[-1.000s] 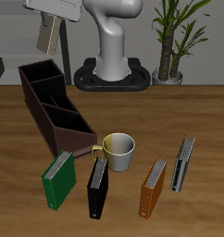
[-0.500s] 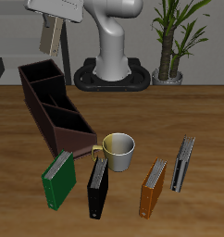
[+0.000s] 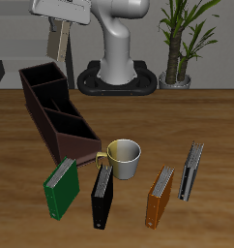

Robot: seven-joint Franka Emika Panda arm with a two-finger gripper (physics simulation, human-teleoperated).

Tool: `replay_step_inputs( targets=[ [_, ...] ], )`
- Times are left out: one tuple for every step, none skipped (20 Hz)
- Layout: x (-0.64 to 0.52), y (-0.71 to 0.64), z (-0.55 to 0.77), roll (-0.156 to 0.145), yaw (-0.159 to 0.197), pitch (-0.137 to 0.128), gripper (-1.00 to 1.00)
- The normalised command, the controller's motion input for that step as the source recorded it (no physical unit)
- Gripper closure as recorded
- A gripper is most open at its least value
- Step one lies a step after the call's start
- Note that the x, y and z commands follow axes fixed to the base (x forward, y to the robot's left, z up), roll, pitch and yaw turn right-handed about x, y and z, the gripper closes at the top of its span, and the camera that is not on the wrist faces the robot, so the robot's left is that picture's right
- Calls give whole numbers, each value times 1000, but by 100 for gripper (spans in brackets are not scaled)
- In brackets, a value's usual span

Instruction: Place the yellow book into the right desk caddy's back compartment

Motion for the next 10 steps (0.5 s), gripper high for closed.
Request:
replay_step_inputs(
  targets=[
    [12,33,-64,39,16,5,100],
    [58,40,-73,-9,-7,-22,100],
    [-117,-80,-4,0,0,0,100],
    [62,-52,-192,45,1,76,100],
    [124,-5,-118,-10,39,-52,100],
    [117,-46,-234,-4,22,30,100],
    [36,14,-198,51,70,-10,100],
    [30,8,-233,-30,-23,20,100],
    [67,37,-191,25,44,17,100],
    [-86,-3,6,0,0,0,100]
  ],
)
